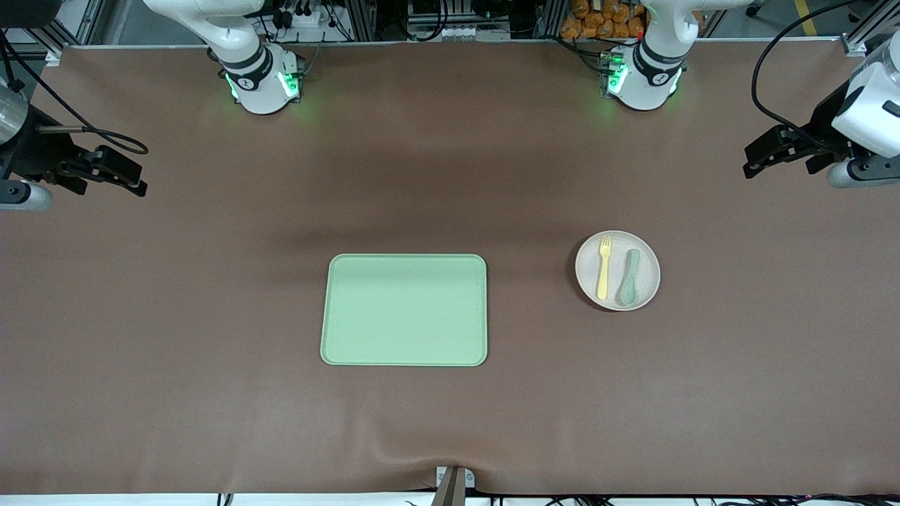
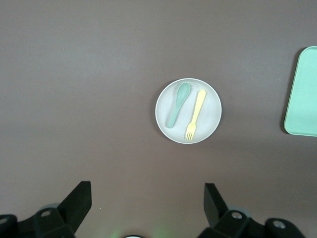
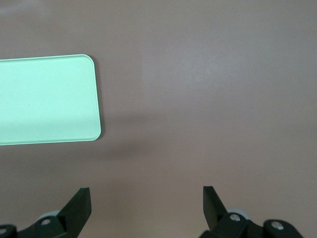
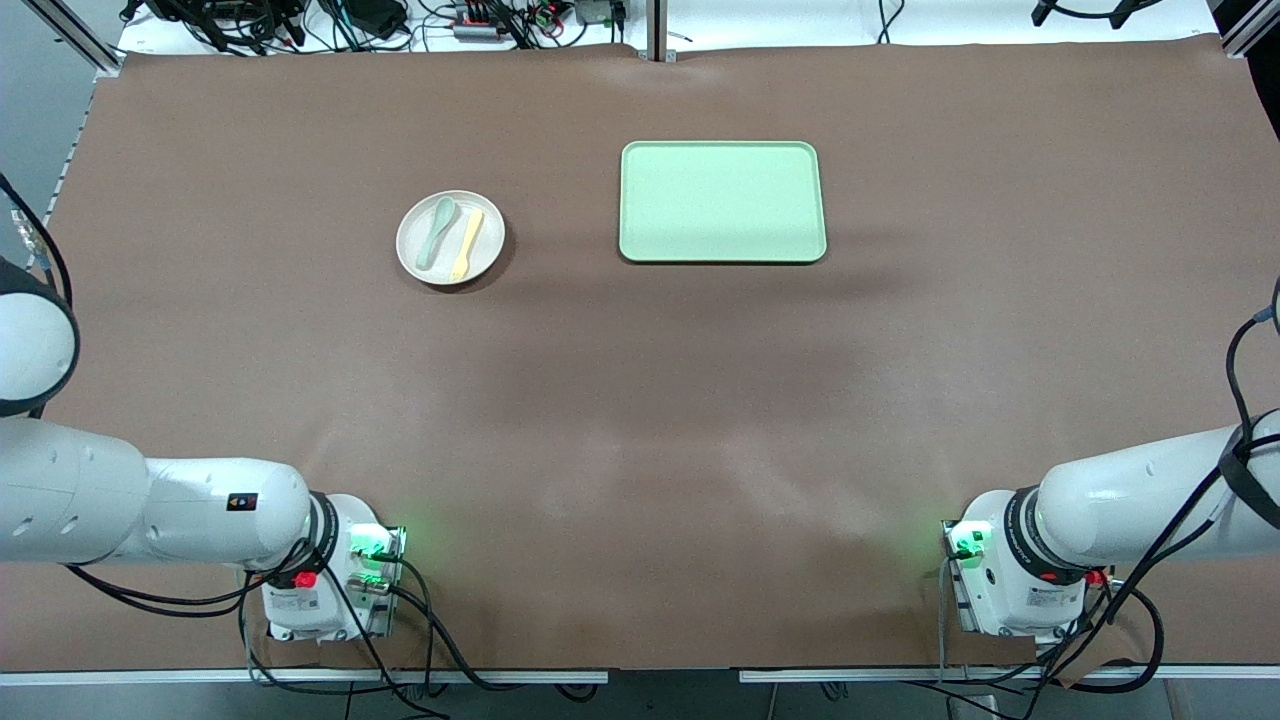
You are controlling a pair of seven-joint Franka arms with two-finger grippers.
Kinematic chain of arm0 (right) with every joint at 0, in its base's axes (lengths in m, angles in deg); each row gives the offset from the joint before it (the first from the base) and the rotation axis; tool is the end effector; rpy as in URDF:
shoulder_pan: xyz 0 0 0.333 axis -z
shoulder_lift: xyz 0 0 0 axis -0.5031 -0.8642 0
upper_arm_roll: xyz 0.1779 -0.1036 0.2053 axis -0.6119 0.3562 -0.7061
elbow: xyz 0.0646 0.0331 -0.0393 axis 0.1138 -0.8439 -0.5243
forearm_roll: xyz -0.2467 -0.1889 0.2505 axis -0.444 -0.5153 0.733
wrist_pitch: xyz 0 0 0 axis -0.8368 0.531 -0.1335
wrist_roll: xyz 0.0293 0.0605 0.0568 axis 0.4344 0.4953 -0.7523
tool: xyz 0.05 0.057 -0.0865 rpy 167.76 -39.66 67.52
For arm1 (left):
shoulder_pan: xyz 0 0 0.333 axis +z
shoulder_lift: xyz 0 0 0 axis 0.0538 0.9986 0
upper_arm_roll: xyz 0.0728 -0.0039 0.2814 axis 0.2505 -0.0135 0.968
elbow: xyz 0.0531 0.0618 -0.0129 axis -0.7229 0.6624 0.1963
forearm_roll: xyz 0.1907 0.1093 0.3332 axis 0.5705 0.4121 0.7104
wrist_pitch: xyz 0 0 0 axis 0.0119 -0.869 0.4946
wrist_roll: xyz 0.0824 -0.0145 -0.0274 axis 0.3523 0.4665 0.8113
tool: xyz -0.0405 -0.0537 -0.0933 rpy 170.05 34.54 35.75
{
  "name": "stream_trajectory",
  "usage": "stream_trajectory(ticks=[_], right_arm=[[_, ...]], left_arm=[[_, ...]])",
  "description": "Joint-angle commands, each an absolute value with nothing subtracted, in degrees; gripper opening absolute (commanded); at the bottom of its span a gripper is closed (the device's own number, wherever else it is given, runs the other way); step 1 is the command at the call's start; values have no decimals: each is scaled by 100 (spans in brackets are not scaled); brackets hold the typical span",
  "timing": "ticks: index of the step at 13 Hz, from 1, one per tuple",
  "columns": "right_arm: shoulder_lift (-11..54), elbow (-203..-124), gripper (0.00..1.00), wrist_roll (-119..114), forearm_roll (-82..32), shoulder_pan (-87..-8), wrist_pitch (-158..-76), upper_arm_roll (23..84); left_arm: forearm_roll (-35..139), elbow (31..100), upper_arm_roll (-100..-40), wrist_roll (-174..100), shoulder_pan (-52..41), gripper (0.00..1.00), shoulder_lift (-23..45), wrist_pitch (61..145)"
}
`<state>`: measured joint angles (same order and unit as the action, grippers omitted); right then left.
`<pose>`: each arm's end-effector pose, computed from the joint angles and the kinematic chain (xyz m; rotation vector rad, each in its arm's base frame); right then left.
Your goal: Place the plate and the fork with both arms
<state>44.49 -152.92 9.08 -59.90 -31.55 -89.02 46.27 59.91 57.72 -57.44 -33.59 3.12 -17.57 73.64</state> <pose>0.5584 0.0315 0.5952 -3.1097 0.0958 0.0477 0.5384 -0.0591 0.5993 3.1318 0.1142 -0.0376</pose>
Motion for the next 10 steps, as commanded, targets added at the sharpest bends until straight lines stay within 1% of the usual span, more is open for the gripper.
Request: stream_trajectory(ticks=[1, 3, 6, 7, 9, 10], right_arm=[[4552, -15378, 100, 863, -5894, -3117, -8914, 4628], [4552, -15378, 100, 863, -5894, -3117, -8879, 4628], [4561, -15378, 100, 863, -5894, -3117, -8853, 4628], [4561, -15378, 100, 863, -5894, -3117, -8853, 4628], [4561, -15378, 100, 863, -5894, -3117, -8853, 4628], [4561, -15378, 100, 871, -5894, -3126, -8853, 4628]], left_arm=[[6093, 5709, -5791, -3446, 334, 100, -1769, 7294], [6093, 5613, -5791, -3464, 343, 100, -1717, 7303], [5979, 5761, -5756, -3429, 396, 100, -1507, 7311], [5901, 5857, -5747, -3446, 544, 100, -1375, 7381], [5768, 5989, -5747, -3473, 633, 100, -989, 7784], [5760, 6199, -5747, -3482, 668, 100, -865, 8160]])
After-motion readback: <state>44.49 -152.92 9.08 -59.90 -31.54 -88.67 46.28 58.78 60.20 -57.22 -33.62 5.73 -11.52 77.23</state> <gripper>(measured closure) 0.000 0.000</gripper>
